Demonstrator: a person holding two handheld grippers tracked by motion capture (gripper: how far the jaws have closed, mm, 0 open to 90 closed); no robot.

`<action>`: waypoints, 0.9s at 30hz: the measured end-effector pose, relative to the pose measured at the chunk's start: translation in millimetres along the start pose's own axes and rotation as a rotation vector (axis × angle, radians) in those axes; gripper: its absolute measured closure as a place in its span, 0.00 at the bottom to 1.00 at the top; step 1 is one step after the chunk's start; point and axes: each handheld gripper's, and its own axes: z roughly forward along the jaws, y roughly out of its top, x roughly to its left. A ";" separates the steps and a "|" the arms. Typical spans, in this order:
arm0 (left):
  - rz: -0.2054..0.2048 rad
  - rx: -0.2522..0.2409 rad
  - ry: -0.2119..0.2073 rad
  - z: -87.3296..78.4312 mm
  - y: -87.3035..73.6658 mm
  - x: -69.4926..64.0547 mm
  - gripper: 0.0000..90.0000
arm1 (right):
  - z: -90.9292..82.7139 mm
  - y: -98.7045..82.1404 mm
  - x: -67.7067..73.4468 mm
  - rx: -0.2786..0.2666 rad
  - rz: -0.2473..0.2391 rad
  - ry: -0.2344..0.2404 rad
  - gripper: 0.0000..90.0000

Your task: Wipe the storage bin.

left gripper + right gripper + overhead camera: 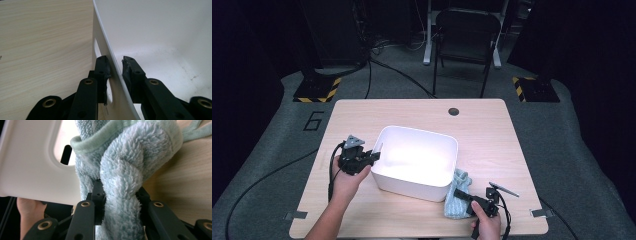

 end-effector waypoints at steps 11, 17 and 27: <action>0.025 0.012 0.020 -3.1 -3.8 -7.1 0.83 | 2.9 2.6 -5.0 -0.026 0.028 -0.001 0.78; 0.028 0.008 0.033 -4.8 -6.5 -14.8 0.80 | 2.7 7.3 -7.5 -0.053 0.039 -0.004 0.78; 0.030 0.012 0.018 -6.6 -9.5 -25.7 0.75 | -1.0 17.7 -10.6 -0.075 0.011 -0.078 0.78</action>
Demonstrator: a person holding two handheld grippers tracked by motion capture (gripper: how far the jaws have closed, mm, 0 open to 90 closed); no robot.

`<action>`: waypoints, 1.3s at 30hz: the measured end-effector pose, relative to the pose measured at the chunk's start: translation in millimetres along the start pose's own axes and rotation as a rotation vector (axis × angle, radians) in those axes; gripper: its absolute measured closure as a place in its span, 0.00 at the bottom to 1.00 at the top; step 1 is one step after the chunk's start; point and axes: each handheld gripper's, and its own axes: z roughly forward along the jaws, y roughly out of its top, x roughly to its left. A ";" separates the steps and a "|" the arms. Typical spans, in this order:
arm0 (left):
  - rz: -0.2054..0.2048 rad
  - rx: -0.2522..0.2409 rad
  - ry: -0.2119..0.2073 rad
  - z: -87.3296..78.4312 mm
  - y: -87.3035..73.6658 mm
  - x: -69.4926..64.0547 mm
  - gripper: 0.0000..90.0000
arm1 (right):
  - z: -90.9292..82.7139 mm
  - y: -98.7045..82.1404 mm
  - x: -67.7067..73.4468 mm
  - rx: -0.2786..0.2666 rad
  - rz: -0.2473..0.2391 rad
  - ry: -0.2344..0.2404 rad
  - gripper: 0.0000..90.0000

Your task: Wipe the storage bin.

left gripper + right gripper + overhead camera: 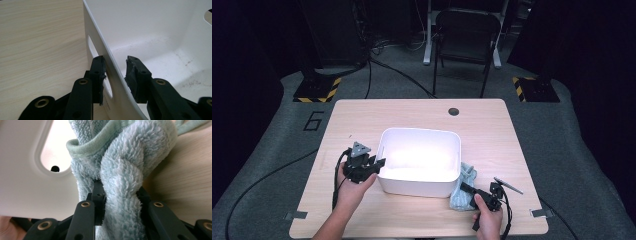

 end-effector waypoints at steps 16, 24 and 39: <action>0.000 0.005 -0.011 4.4 -1.4 -3.9 0.67 | -28.8 10.7 42.2 -0.092 -0.022 0.146 0.78; -0.003 0.011 -0.007 4.7 -1.5 -6.1 0.67 | -32.7 7.8 50.8 -0.126 -0.053 0.159 0.78; -0.004 0.015 0.007 4.2 -2.2 -5.9 0.68 | -8.0 -6.2 15.3 -0.079 -0.026 0.004 0.79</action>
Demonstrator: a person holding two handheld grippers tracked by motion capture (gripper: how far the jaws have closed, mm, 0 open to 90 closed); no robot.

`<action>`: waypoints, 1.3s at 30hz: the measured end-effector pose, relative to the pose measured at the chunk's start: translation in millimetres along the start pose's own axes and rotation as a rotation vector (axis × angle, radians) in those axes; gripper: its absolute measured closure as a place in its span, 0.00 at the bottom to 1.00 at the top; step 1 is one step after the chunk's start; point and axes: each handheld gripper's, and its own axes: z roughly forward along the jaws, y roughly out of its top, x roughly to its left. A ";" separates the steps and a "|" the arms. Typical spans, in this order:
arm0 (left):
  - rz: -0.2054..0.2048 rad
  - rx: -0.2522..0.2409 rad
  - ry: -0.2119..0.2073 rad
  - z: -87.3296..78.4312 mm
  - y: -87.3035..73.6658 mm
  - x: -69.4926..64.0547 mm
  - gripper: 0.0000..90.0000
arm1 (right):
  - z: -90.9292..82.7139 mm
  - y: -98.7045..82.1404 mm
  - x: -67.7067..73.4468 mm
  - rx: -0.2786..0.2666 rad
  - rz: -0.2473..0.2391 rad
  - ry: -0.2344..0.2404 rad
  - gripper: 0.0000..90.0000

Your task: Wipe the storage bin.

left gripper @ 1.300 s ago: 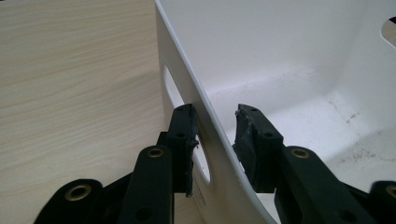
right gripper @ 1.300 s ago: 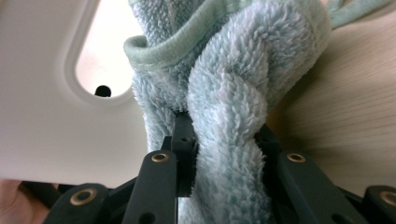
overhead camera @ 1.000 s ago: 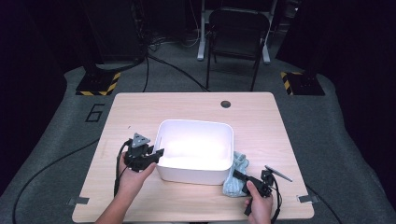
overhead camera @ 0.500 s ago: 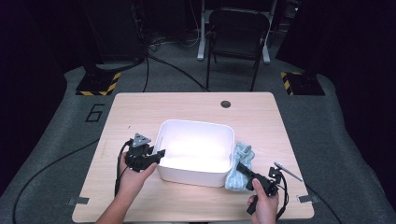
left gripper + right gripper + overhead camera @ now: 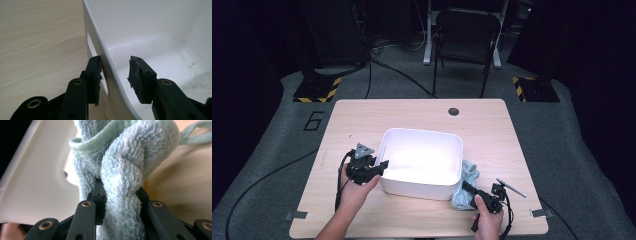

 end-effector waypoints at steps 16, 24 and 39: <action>-0.003 0.006 0.021 -7.9 -5.1 -1.5 0.67 | 15.1 4.0 -9.5 0.091 0.041 -0.084 0.78; -0.059 -0.004 -0.036 -12.7 -7.5 4.5 0.61 | 16.8 11.5 -14.1 0.079 0.051 -0.052 0.77; -0.080 -0.066 -0.148 -15.7 1.3 32.1 0.60 | 12.2 9.5 -12.5 0.066 0.004 -0.030 0.75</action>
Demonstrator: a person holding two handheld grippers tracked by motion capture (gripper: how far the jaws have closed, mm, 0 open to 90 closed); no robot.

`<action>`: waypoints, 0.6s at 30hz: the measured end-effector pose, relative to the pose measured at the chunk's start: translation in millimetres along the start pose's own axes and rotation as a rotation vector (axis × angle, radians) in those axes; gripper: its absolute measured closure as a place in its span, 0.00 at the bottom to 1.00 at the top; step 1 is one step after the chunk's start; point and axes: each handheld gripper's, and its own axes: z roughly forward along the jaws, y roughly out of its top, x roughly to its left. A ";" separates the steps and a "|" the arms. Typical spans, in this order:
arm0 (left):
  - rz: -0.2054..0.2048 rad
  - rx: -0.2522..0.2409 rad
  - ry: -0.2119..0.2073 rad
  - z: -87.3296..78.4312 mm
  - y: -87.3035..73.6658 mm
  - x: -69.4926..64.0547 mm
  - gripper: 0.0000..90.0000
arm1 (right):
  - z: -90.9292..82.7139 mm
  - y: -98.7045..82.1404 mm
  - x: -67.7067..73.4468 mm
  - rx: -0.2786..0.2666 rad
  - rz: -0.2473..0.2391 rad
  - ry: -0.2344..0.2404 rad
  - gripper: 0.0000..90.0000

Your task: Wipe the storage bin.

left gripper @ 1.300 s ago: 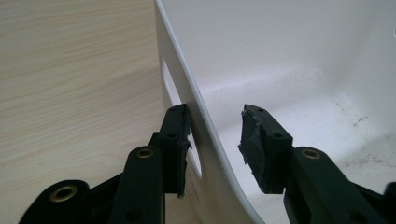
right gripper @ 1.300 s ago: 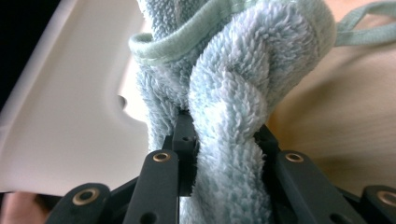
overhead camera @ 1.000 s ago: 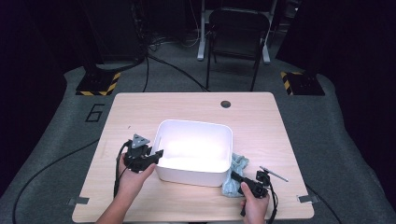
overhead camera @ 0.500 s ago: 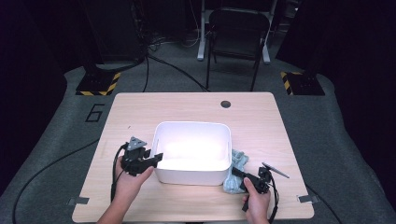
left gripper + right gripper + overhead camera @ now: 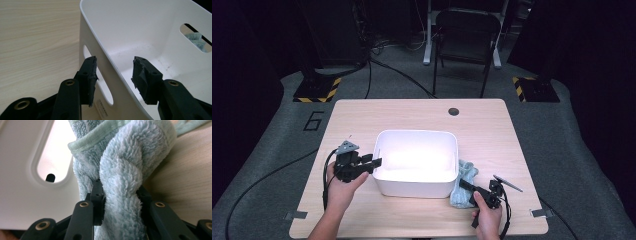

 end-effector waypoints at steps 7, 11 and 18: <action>0.092 0.011 0.017 11.6 6.6 3.3 0.62 | -6.9 -7.8 3.6 -0.006 0.024 0.027 0.74; 0.114 0.007 0.021 19.6 10.6 10.1 0.64 | -10.9 -10.8 6.3 -0.015 0.018 0.049 0.74; 0.080 -0.009 0.010 28.4 21.3 21.3 0.70 | -13.4 -14.0 10.8 -0.013 0.032 0.056 0.74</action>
